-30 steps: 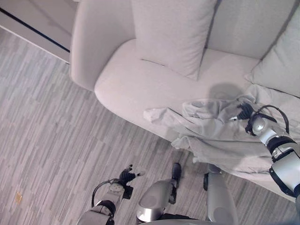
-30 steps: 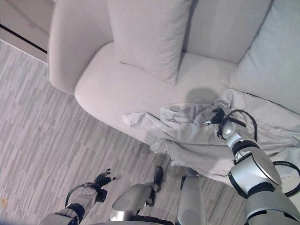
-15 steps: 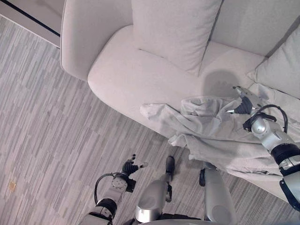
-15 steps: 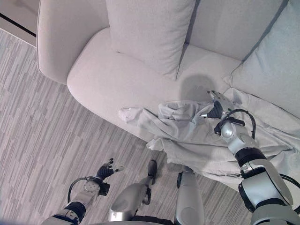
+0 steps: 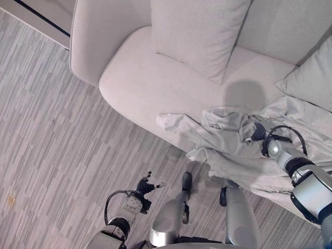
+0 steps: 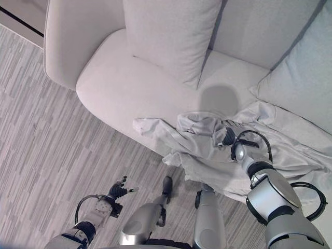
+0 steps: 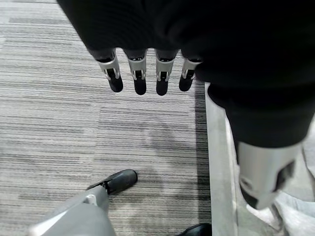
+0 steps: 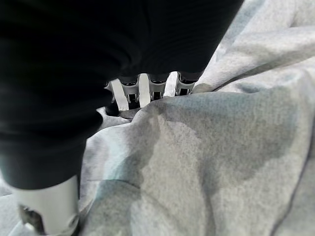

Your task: Hang the clothes on the sofa on the clothes rack.

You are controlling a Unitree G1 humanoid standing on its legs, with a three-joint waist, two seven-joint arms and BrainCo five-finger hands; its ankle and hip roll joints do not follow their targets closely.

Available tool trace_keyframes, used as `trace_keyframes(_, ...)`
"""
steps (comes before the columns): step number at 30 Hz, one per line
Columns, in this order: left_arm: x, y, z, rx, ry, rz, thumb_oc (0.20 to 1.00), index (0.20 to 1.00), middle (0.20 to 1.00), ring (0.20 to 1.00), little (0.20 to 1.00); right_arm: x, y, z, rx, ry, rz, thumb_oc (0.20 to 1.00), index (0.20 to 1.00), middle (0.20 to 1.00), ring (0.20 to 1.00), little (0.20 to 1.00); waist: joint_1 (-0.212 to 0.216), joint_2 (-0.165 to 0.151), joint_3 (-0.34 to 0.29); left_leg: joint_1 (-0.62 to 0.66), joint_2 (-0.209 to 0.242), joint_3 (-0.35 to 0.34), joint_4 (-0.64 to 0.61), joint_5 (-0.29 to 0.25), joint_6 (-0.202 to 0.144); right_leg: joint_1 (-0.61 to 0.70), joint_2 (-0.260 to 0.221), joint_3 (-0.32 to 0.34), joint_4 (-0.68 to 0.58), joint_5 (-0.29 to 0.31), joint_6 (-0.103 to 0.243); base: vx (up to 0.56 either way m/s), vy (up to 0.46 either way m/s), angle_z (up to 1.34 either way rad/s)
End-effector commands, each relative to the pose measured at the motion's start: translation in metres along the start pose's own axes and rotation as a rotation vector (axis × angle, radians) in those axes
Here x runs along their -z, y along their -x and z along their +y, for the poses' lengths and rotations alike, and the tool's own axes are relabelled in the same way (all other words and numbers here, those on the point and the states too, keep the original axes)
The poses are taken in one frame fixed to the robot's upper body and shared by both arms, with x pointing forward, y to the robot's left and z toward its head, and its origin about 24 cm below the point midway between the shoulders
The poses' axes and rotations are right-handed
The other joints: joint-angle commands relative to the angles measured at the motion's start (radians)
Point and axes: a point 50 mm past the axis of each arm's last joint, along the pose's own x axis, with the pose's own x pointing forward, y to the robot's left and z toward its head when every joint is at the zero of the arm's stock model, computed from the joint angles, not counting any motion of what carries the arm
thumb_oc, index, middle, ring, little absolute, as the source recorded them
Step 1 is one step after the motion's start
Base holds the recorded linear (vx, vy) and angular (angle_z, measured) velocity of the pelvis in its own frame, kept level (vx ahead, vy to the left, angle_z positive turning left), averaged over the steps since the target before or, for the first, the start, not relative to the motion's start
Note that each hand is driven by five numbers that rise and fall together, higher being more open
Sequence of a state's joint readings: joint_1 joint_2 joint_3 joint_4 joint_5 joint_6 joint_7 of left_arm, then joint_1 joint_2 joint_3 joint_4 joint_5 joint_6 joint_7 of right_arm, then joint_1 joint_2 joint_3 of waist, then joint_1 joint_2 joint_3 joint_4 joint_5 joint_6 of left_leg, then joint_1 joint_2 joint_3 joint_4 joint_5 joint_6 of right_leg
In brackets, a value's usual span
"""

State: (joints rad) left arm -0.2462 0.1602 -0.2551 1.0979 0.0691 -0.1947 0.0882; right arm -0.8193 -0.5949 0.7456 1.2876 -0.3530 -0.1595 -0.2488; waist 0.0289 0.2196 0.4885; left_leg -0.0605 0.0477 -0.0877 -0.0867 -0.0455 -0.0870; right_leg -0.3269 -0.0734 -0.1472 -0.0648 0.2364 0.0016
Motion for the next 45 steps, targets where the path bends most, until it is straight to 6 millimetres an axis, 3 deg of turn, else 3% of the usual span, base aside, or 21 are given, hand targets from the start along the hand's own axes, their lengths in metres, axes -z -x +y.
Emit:
trace_keyframes(1, -0.034, -0.012, -0.011, 0.021, -0.107, -0.085, 1.000, 1.000, 1.000, 1.000, 1.000, 0.035, 0.024, 0.057, -0.330, 0.181, 0.198, 1.000, 1.000, 1.000, 1.000, 1.000, 0.025, 0.094, 0.032, -0.084, 0.052, 0.071, -0.001, 0.091, 0.003, -0.129, -0.097, 0.125, 0.263, -0.144, 0.073, -0.05, 0.053, 0.17)
trace_keyframes(2, -0.020, -0.005, -0.007, 0.025, -0.138, -0.069, 1.000, 1.000, 1.000, 1.000, 1.000, 0.048, 0.027, 0.053, -0.335, 0.219, 0.258, 1.000, 1.000, 1.000, 1.000, 1.000, 0.049, 0.115, 0.032, -0.092, 0.049, 0.068, -0.001, 0.090, 0.003, -0.129, -0.104, 0.125, 0.263, -0.143, 0.073, -0.04, 0.026, 0.14)
trace_keyframes(3, -0.020, -0.005, -0.007, 0.025, -0.138, -0.068, 1.000, 1.000, 1.000, 1.000, 1.000, 0.048, 0.028, 0.053, -0.336, 0.219, 0.258, 1.000, 1.000, 1.000, 1.000, 1.000, 0.049, 0.115, 0.032, -0.091, 0.049, 0.068, -0.001, 0.090, 0.003, -0.128, -0.104, 0.125, 0.263, -0.143, 0.073, -0.02, 0.008, 0.15)
trace_keyframes(4, -0.014, -0.002, -0.014, 0.066, -0.090, -0.064, 1.000, 1.000, 1.000, 1.000, 1.000, 0.031, 0.026, 0.064, -0.352, 0.167, 0.185, 0.200, 0.200, 0.200, 0.200, 0.200, 0.054, 0.112, 0.032, -0.088, 0.047, 0.069, -0.001, 0.085, 0.002, -0.124, -0.101, 0.124, 0.262, -0.138, 0.073, 0.00, 0.037, 0.10)
trace_keyframes(5, -0.029, -0.005, -0.008, 0.055, -0.150, -0.122, 1.000, 1.000, 1.000, 1.000, 1.000, 0.030, 0.030, 0.074, -0.394, 0.192, 0.176, 0.200, 0.200, 0.200, 0.200, 0.200, 0.057, 0.119, 0.032, -0.091, 0.043, 0.068, -0.001, 0.080, 0.002, -0.130, -0.101, 0.127, 0.267, -0.137, 0.072, 0.00, 0.037, 0.10)
trace_keyframes(8, -0.039, -0.001, -0.003, 0.067, -0.214, -0.196, 1.000, 1.000, 1.000, 1.000, 1.000, 0.041, 0.040, 0.086, -0.467, 0.253, 0.213, 0.200, 0.200, 0.200, 0.200, 0.200, 0.069, 0.134, 0.032, -0.084, 0.032, 0.063, -0.001, 0.067, 0.003, -0.123, -0.100, 0.132, 0.264, -0.135, 0.070, 0.00, 0.049, 0.04)
trace_keyframes(13, -0.031, 0.002, 0.004, 0.096, -0.326, -0.191, 1.000, 1.000, 1.000, 1.000, 1.000, 0.047, 0.043, 0.087, -0.497, 0.267, 0.221, 0.200, 0.200, 0.200, 0.200, 0.200, 0.071, 0.136, 0.032, -0.075, 0.018, 0.060, -0.001, 0.056, 0.008, -0.105, -0.101, 0.128, 0.259, -0.142, 0.065, 0.00, 0.040, 0.00)
trace_keyframes(20, -0.029, 0.001, 0.001, 0.111, -0.333, -0.172, 1.000, 1.000, 1.000, 1.000, 1.000, 0.056, 0.048, 0.090, -0.507, 0.238, 0.265, 0.200, 0.200, 0.200, 0.200, 0.200, 0.053, 0.134, 0.032, -0.074, 0.007, 0.059, -0.001, 0.049, 0.009, -0.094, -0.109, 0.120, 0.251, -0.148, 0.063, 0.00, 0.011, 0.00)
trace_keyframes(24, -0.018, 0.002, -0.007, 0.126, -0.264, -0.124, 1.000, 1.000, 1.000, 1.000, 1.000, 0.064, 0.035, 0.055, -0.290, -0.037, 0.345, 0.200, 0.200, 0.200, 0.200, 0.200, 0.010, 0.147, 0.032, -0.037, -0.007, 0.066, -0.001, 0.052, 0.014, -0.041, -0.113, 0.121, 0.224, -0.150, 0.063, 0.01, 0.077, 0.01)
trace_keyframes(27, -0.015, 0.002, -0.008, 0.124, -0.213, -0.103, 1.000, 1.000, 1.000, 1.000, 1.000, 0.062, 0.029, 0.043, -0.208, -0.138, 0.345, 0.200, 0.200, 0.200, 0.200, 0.200, -0.013, 0.155, 0.032, -0.015, -0.012, 0.064, -0.001, 0.052, 0.016, -0.014, -0.116, 0.118, 0.212, -0.153, 0.064, -0.01, 0.052, 0.01)
trace_keyframes(29, -0.013, 0.002, -0.010, 0.117, -0.157, -0.084, 1.000, 1.000, 1.000, 1.000, 1.000, 0.052, 0.022, 0.032, -0.128, -0.273, 0.333, 0.200, 0.200, 0.200, 0.200, 0.200, -0.031, 0.157, 0.032, 0.013, -0.020, 0.062, -0.001, 0.051, 0.019, 0.018, -0.116, 0.117, 0.201, -0.158, 0.063, -0.01, 0.053, 0.01)
trace_keyframes(30, -0.011, 0.003, -0.011, 0.119, -0.145, -0.076, 1.000, 1.000, 1.000, 1.000, 1.000, 0.039, 0.016, 0.031, -0.078, -0.438, 0.326, 0.200, 0.200, 0.200, 0.200, 0.200, -0.040, 0.154, 0.032, 0.034, -0.024, 0.062, -0.001, 0.048, 0.021, 0.041, -0.115, 0.119, 0.194, -0.159, 0.062, 0.00, 0.034, -0.02)
trace_keyframes(33, 0.002, 0.004, -0.003, 0.100, -0.136, -0.020, 1.000, 1.000, 1.000, 1.000, 1.000, 0.008, 0.009, 0.038, -0.065, -0.688, 0.276, 0.200, 0.200, 0.200, 0.200, 0.200, -0.043, 0.128, 0.031, 0.076, -0.030, 0.065, -0.001, 0.039, 0.025, 0.087, -0.109, 0.123, 0.184, -0.160, 0.055, 0.01, -0.003, -0.07)
trace_keyframes(34, 0.016, 0.006, 0.004, 0.074, -0.136, 0.048, 1.000, 1.000, 1.000, 1.000, 1.000, -0.021, 0.008, 0.046, -0.085, -0.869, 0.191, 0.200, 0.200, 0.200, 0.200, 0.200, -0.043, 0.090, 0.006, 0.096, -0.035, 0.072, -0.001, 0.038, 0.028, 0.110, -0.098, 0.122, 0.177, -0.156, 0.050, 0.04, -0.048, -0.09)
trace_keyframes(35, 0.021, 0.007, 0.007, 0.067, -0.133, 0.070, 1.000, 1.000, 1.000, 1.000, 1.000, -0.035, 0.008, 0.047, -0.091, -0.949, 0.132, 0.200, 0.200, 0.200, 0.200, 0.200, -0.040, 0.070, -0.012, 0.104, -0.037, 0.075, -0.001, 0.037, 0.029, 0.118, -0.093, 0.122, 0.174, -0.154, 0.048, 0.06, -0.064, -0.20)
trace_keyframes(37, 0.033, 0.010, 0.014, 0.036, -0.137, 0.118, 1.000, 1.000, 1.000, 1.000, 1.000, -0.065, 0.016, 0.053, -0.119, -1.160, 0.020, 0.200, 0.200, 0.200, 0.200, 0.200, -0.037, 0.029, -0.051, 0.121, -0.040, 0.078, -0.001, 0.036, 0.031, 0.141, -0.082, 0.116, 0.167, -0.154, 0.046, 0.07, -0.081, -0.26)
trace_keyframes(38, 0.043, 0.014, 0.020, 0.015, -0.150, 0.153, 1.000, 1.000, 1.000, 1.000, 1.000, -0.097, 0.029, 0.055, -0.180, -1.354, -0.098, 0.200, 0.200, 0.200, 0.200, 0.200, -0.032, -0.016, -0.091, 0.138, -0.043, 0.081, -0.001, 0.035, 0.033, 0.163, -0.068, 0.115, 0.158, -0.154, 0.046, 0.07, -0.081, -0.20)
trace_keyframes(39, 0.044, 0.015, 0.021, 0.015, -0.151, 0.154, 1.000, 1.000, 1.000, 1.000, 1.000, -0.097, 0.029, 0.056, -0.181, -1.355, -0.096, 0.200, 0.200, 0.200, 0.200, 0.200, -0.031, -0.017, -0.092, 0.139, -0.043, 0.081, -0.001, 0.034, 0.033, 0.163, -0.067, 0.116, 0.158, -0.154, 0.046, 0.07, -0.093, -0.15)
trace_keyframes(40, 0.054, 0.020, 0.024, 0.012, -0.165, 0.188, 1.000, 1.000, 1.000, 1.000, 1.000, -0.124, 0.045, 0.071, -0.287, -1.541, -0.143, 0.200, 0.200, 0.200, 0.200, 0.200, -0.020, -0.045, -0.131, 0.154, -0.043, 0.082, -0.001, 0.031, 0.035, 0.180, -0.058, 0.113, 0.151, -0.154, 0.045, 0.03, -0.044, -0.12)
trace_keyframes(41, 0.055, 0.021, 0.024, 0.012, -0.166, 0.191, 1.000, 1.000, 1.000, 1.000, 1.000, -0.124, 0.045, 0.072, -0.289, -1.543, -0.141, 0.200, 0.200, 0.200, 0.200, 0.200, -0.019, -0.047, -0.134, 0.154, -0.043, 0.083, -0.001, 0.030, 0.035, 0.181, -0.057, 0.114, 0.150, -0.154, 0.045, 0.05, -0.062, -0.09)
trace_keyframes(45, 0.075, 0.032, 0.019, 0.031, -0.182, 0.252, 1.000, 1.000, 1.000, 1.000, 1.000, -0.176, 0.078, 0.091, -0.520, -1.903, -0.222, 0.200, 0.200, 0.200, 0.200, 0.200, 0.005, -0.101, -0.234, 0.178, -0.045, 0.081, -0.001, 0.021, 0.039, 0.219, -0.036, 0.112, 0.135, -0.154, 0.043, 0.04, -0.041, -0.06)
